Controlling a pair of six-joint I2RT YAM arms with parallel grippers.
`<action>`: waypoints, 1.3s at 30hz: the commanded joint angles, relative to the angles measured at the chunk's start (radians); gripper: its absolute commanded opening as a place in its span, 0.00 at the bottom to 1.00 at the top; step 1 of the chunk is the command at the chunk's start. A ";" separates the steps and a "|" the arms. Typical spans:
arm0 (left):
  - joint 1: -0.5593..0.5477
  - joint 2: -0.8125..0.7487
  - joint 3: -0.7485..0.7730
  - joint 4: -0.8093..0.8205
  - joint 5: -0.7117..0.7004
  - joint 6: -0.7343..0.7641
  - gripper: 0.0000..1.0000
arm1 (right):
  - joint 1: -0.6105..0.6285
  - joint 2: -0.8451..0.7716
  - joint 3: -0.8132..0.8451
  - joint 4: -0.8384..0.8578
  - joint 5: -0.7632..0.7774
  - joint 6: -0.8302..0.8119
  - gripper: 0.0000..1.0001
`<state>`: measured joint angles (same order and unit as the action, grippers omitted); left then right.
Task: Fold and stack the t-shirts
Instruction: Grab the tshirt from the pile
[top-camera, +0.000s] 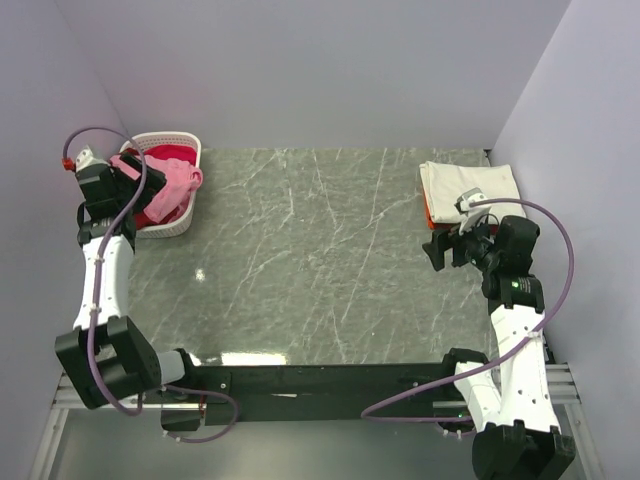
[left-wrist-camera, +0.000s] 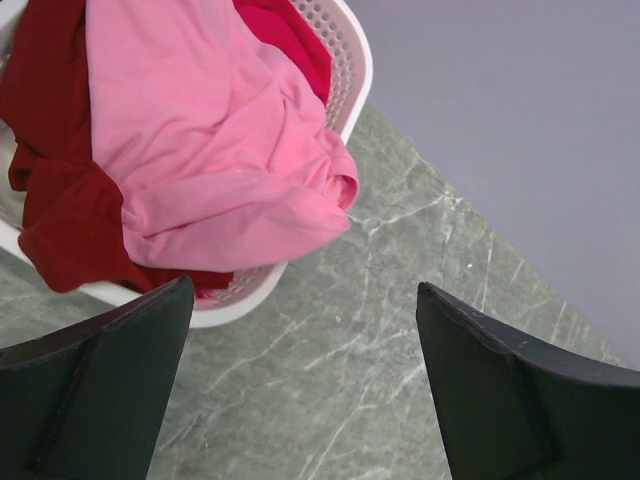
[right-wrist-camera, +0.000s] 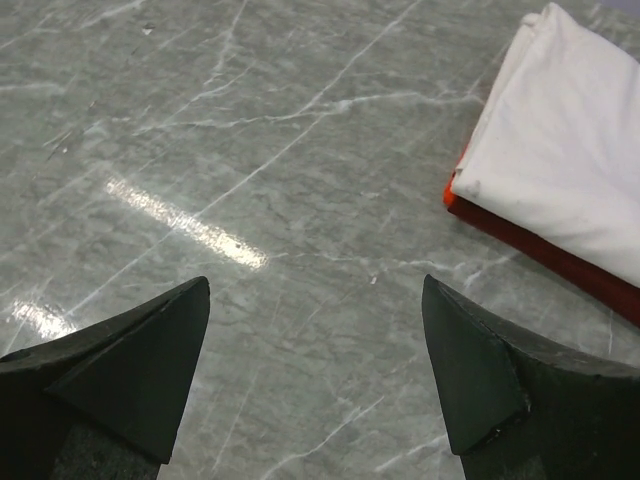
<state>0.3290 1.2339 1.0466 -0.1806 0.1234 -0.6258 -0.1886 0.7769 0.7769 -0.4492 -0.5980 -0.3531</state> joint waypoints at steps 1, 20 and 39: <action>0.016 0.067 0.073 0.044 -0.030 -0.017 0.98 | -0.003 -0.001 0.048 -0.019 -0.062 -0.058 0.93; -0.064 0.556 0.464 -0.200 0.113 0.165 0.59 | -0.003 0.038 0.061 -0.040 -0.068 -0.072 0.94; -0.127 0.601 0.607 -0.358 -0.047 0.305 0.00 | -0.003 0.016 0.048 -0.020 -0.063 -0.058 0.95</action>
<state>0.2073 1.8870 1.5764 -0.5407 0.0898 -0.3290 -0.1886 0.8104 0.7856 -0.4976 -0.6487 -0.4133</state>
